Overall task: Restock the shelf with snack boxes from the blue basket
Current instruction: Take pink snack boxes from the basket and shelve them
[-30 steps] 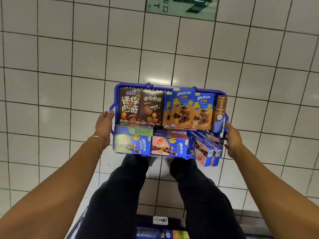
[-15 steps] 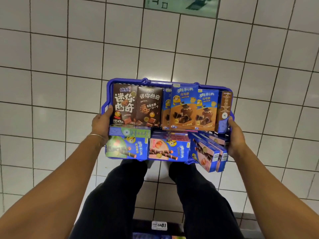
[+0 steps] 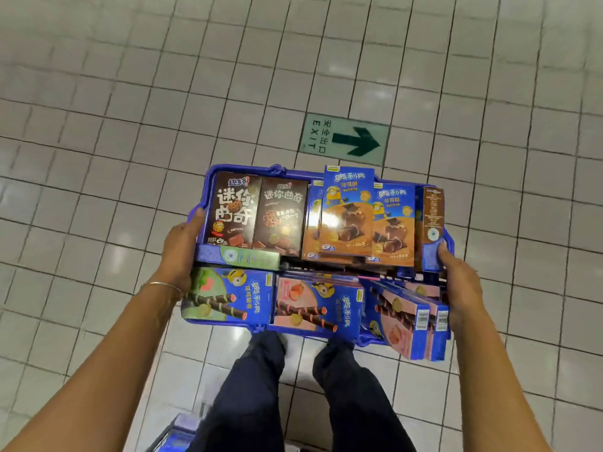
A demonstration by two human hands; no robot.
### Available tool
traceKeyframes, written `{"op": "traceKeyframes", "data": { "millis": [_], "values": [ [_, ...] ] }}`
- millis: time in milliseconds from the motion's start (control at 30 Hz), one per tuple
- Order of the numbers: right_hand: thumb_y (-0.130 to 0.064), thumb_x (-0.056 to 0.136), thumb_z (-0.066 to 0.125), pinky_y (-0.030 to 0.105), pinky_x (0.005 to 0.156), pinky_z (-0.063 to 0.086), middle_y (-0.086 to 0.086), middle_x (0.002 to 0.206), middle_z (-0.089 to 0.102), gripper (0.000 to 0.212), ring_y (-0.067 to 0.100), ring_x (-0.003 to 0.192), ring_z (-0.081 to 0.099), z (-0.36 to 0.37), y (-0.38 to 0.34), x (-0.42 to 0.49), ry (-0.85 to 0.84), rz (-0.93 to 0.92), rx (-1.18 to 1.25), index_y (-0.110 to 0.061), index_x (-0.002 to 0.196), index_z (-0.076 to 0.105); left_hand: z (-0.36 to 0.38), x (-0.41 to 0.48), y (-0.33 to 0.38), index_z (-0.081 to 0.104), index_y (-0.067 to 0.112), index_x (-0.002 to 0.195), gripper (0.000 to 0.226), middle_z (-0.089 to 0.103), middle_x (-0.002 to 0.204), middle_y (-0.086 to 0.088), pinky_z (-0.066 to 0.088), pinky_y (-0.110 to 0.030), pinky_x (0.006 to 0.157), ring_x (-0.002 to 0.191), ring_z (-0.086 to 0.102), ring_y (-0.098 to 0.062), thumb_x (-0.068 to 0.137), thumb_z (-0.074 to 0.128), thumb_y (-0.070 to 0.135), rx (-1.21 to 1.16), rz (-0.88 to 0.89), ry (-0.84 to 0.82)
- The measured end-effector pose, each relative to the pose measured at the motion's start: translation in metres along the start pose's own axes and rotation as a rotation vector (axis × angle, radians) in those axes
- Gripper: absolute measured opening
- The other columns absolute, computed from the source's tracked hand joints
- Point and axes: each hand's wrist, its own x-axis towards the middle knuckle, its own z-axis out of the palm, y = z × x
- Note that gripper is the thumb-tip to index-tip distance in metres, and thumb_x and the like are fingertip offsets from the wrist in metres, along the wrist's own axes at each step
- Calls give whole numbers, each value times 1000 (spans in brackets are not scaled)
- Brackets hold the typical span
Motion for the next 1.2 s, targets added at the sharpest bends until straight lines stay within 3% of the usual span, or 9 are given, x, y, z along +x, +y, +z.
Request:
{"op": "traceKeyframes", "data": {
  "millis": [167,300,400,467,533,633,867,1067,1200],
  "values": [
    [-54,91,64,51,89,58,13,100,77,44,32,86,75,-17,-103,-43,-17,-50,14,-14,108,67,-4,-58,87,65,0,132,62,77,112,-14,59,-37,74,80,74,-23,95,73,49,-80,149,84],
    [-50,88,69,53,94,56,14,106,75,50,36,96,73,-16,-179,-46,-14,-55,80,-12,120,65,-2,-69,148,64,0,134,58,73,124,-24,58,-56,100,103,72,-39,96,73,42,-158,179,57],
    [-45,88,68,41,77,59,12,96,76,41,26,74,72,-4,-230,-36,-8,-74,92,-14,114,66,3,-54,196,67,1,130,55,74,124,-22,55,-60,104,114,71,-43,95,74,44,-146,186,27],
    [-41,87,67,39,76,59,12,91,75,41,26,68,71,10,-262,-24,13,-86,85,-12,116,66,10,-34,231,70,4,121,49,74,123,-21,55,-60,104,114,71,-42,94,75,44,-149,191,13],
    [-39,86,66,42,79,58,13,90,75,42,28,69,71,30,-296,-14,39,-93,84,-10,117,66,19,-10,269,72,10,109,37,76,118,-19,61,-51,94,100,75,-35,93,76,43,-147,194,3],
    [-37,86,66,44,81,57,13,89,74,38,28,70,70,60,-348,-4,86,-104,95,-10,112,66,31,29,327,73,12,105,30,79,101,-12,61,-30,63,73,76,-21,92,78,39,-140,213,-35],
    [-37,90,67,23,42,51,3,65,73,19,16,47,69,113,-475,19,114,-160,172,-19,90,63,45,101,468,75,17,96,23,81,93,-8,61,-41,76,72,76,-22,84,87,32,-130,288,-65],
    [-44,88,68,38,75,59,10,93,74,35,26,72,71,164,-581,76,84,-139,148,-16,109,63,75,173,576,75,12,101,32,81,84,-6,59,-30,56,63,77,-17,83,87,35,-135,317,-30],
    [-45,89,68,31,64,54,8,82,73,30,22,59,69,210,-649,145,65,-142,163,-17,97,63,112,238,643,75,8,103,34,80,88,-10,59,-33,64,67,76,-22,84,87,33,-139,295,-7]
  ]
}}
